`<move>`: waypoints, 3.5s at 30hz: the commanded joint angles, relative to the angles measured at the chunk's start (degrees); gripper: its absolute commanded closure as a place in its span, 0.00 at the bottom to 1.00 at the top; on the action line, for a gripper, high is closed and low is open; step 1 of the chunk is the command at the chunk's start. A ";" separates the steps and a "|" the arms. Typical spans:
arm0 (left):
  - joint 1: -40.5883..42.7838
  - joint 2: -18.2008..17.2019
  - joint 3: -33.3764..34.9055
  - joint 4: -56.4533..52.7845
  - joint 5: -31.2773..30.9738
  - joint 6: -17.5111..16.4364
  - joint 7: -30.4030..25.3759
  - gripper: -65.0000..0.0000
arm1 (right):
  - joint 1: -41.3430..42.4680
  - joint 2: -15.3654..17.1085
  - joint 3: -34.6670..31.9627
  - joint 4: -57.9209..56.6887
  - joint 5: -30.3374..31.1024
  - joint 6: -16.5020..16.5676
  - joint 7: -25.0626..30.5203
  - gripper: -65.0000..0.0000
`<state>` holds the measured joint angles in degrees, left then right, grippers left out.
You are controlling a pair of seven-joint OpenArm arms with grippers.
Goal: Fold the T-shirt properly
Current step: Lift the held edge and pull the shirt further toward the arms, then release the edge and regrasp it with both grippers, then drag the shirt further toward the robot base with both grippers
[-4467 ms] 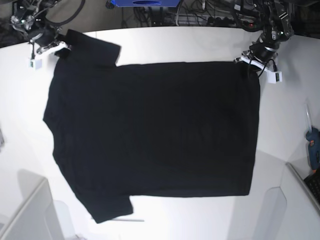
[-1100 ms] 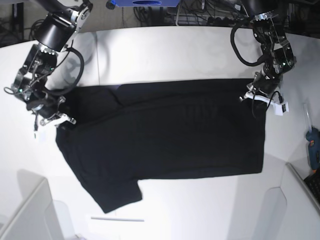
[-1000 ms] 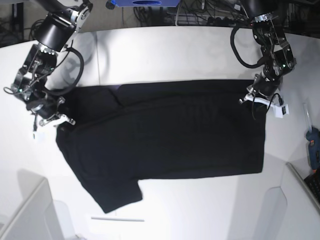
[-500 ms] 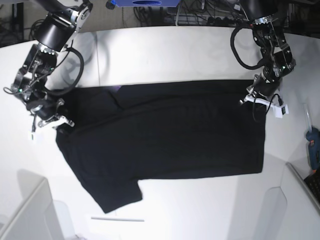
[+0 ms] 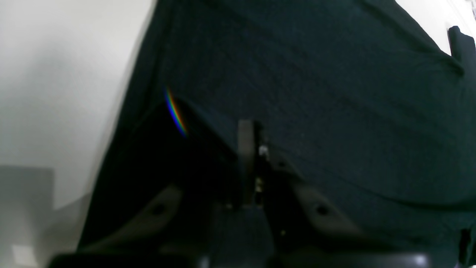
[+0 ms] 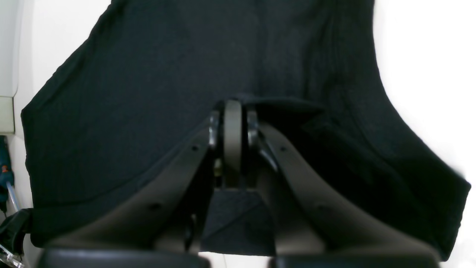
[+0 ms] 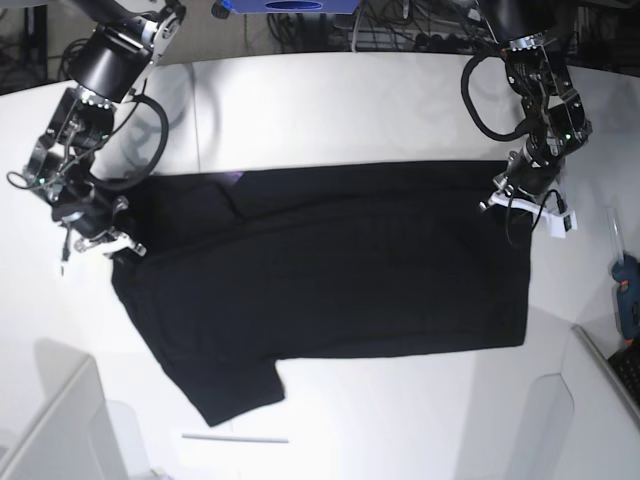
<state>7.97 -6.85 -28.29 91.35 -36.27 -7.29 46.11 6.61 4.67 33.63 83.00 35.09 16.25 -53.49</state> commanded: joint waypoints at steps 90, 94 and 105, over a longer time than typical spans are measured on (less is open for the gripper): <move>14.23 -3.83 -9.02 -3.31 -6.32 -7.70 -1.67 1.00 | -17.47 -5.50 8.00 7.42 1.52 -6.62 16.97 1.00; 17.13 -3.92 -9.11 -0.67 -6.32 -7.70 -1.67 1.00 | -21.42 -7.52 8.00 11.55 1.52 -6.54 16.18 1.00; 24.08 -4.97 -12.72 3.73 -6.06 -7.70 -1.67 1.00 | -31.80 -11.22 7.74 19.46 1.61 -6.27 15.82 1.00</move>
<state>31.59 -10.96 -40.40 94.17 -42.22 -15.05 44.91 -25.19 -6.87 41.15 101.25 36.01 9.52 -39.03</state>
